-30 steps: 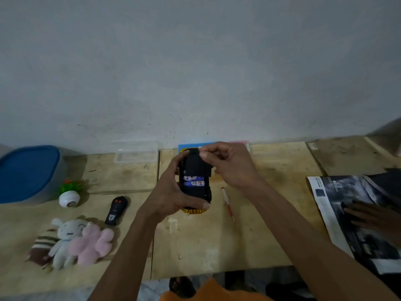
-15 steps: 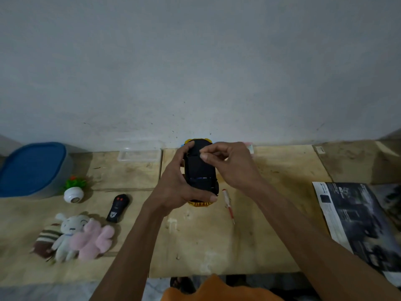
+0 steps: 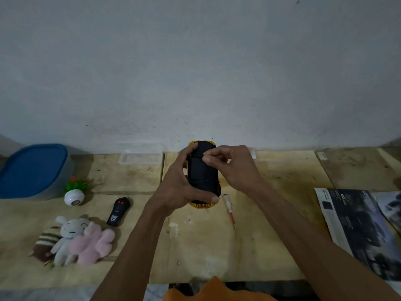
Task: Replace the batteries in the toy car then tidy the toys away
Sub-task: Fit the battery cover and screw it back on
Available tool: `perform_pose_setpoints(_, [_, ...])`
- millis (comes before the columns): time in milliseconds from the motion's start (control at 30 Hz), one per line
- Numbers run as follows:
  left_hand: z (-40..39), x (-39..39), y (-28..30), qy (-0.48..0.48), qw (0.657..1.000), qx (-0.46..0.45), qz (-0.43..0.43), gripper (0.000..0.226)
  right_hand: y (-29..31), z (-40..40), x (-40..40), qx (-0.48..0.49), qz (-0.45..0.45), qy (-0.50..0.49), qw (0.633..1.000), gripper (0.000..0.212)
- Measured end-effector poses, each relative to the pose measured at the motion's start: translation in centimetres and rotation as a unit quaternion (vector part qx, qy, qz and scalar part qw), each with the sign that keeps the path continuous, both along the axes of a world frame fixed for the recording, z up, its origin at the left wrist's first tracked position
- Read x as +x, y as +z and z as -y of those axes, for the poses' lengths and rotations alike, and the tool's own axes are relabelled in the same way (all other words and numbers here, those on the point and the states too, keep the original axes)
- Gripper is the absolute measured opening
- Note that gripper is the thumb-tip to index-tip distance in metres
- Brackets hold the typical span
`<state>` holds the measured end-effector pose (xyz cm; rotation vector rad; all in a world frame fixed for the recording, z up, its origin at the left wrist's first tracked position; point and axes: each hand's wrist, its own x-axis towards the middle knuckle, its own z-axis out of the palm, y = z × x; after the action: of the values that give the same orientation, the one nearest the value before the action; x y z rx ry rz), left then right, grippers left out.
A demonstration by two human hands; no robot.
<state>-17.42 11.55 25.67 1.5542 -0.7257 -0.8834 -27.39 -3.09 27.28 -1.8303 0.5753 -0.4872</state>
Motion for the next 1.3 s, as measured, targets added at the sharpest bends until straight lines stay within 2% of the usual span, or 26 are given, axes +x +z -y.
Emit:
perform_pose_setpoints(167, [0.0, 0.0, -0.1, -0.002, 1.000, -0.004, -0.012, 0.128, 0.3, 0.0, 0.1, -0.106, -0.033, 0.011, 0.994, 0.016])
perform_pose_setpoints(367, [0.0, 0.1, 0.5, 0.004, 1.000, -0.017, -0.008, 0.125, 0.6, 0.0, 0.2, -0.145, -0.061, 0.036, 0.987, 0.023])
perform_pose_setpoints(533, [0.0, 0.2, 0.7, 0.008, 1.000, -0.025, -0.002, 0.127, 0.4, -0.3, 0.6, -0.218, -0.065, 0.039, 0.973, 0.026])
perform_pose_setpoints(733, [-0.1, 0.2, 1.1, 0.018, 0.999, -0.037, -0.008, 0.123, -0.4, -0.3, 0.6, -0.221, -0.054, 0.025, 0.973, 0.033])
perform_pose_setpoints(867, [-0.4, 0.0, 0.7, 0.025, 0.998, -0.049, -0.022, 0.113, -1.2, -0.8, 0.3, -0.186, -0.022, -0.006, 0.982, 0.032])
perform_pose_setpoints(1067, [-0.2, -0.4, -0.1, 0.068, 0.996, -0.056, -0.009, 0.058, -1.2, -0.9, -0.2, -0.029, -0.022, -0.014, 0.999, 0.022])
perform_pose_setpoints(1167, [0.0, -0.4, -0.5, 0.080, 0.995, -0.056, 0.012, 0.051, -1.0, -1.2, 0.0, 0.055, 0.011, -0.063, 0.996, 0.013])
perform_pose_setpoints(1300, [0.1, -0.4, -0.8, 0.092, 0.994, -0.064, 0.021, 0.050, -1.4, -1.2, 0.0, 0.113, 0.022, -0.104, 0.988, 0.030])
